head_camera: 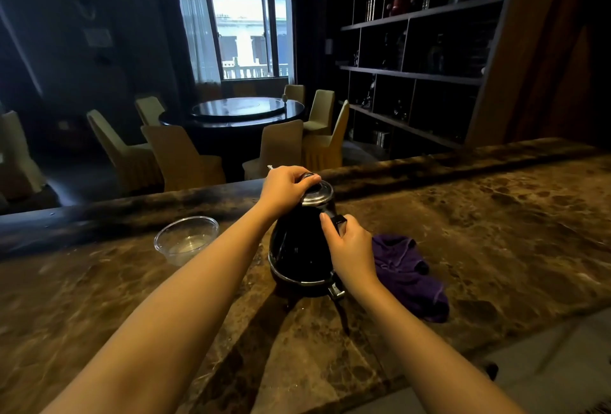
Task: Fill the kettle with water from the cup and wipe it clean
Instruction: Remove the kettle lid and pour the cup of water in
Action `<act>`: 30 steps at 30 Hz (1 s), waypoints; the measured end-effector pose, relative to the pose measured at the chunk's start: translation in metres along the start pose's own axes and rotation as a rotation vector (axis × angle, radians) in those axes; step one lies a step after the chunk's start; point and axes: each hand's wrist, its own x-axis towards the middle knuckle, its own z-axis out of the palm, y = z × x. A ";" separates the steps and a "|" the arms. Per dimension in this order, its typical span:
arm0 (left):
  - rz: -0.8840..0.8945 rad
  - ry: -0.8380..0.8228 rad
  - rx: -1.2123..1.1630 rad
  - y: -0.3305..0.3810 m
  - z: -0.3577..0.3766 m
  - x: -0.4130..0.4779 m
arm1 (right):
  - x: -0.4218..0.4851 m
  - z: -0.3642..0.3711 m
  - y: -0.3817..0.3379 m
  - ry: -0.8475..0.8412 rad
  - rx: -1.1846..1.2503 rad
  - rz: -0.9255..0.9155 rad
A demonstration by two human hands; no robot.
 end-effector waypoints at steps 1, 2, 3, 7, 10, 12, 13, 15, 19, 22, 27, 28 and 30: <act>-0.029 0.035 -0.025 0.001 0.000 0.001 | -0.001 0.000 0.000 0.000 -0.003 -0.003; -0.072 0.082 -0.086 0.004 -0.002 0.002 | -0.002 0.000 0.000 0.004 -0.007 -0.013; -0.117 0.119 -0.128 0.005 -0.003 0.004 | -0.003 0.000 -0.001 0.010 -0.012 -0.023; -0.133 0.071 -0.055 0.010 -0.006 0.003 | -0.006 0.001 -0.002 0.020 -0.018 -0.031; -0.140 0.176 -0.183 0.007 -0.013 -0.010 | -0.004 0.000 0.001 0.012 -0.017 -0.035; -0.135 0.218 -0.277 0.006 -0.023 -0.026 | -0.002 -0.001 0.004 0.008 -0.013 -0.035; -0.131 0.222 -0.307 0.003 -0.028 -0.037 | -0.002 -0.001 0.005 0.006 -0.015 -0.035; -0.124 0.228 -0.335 -0.006 -0.035 -0.066 | -0.001 -0.003 0.005 0.006 -0.016 -0.039; -0.191 0.220 -0.346 -0.041 -0.035 -0.131 | -0.003 -0.003 0.005 0.007 -0.021 -0.059; -0.263 0.202 -0.275 -0.067 -0.028 -0.173 | -0.006 -0.002 0.007 -0.002 -0.007 -0.069; -0.286 0.122 -0.114 -0.099 -0.027 -0.215 | -0.015 -0.002 0.008 -0.027 0.064 -0.050; -0.285 0.118 -0.082 -0.104 -0.029 -0.218 | -0.016 -0.002 0.007 -0.034 0.073 -0.049; -0.278 0.105 -0.013 -0.110 -0.033 -0.222 | -0.019 -0.004 0.006 -0.050 0.087 -0.050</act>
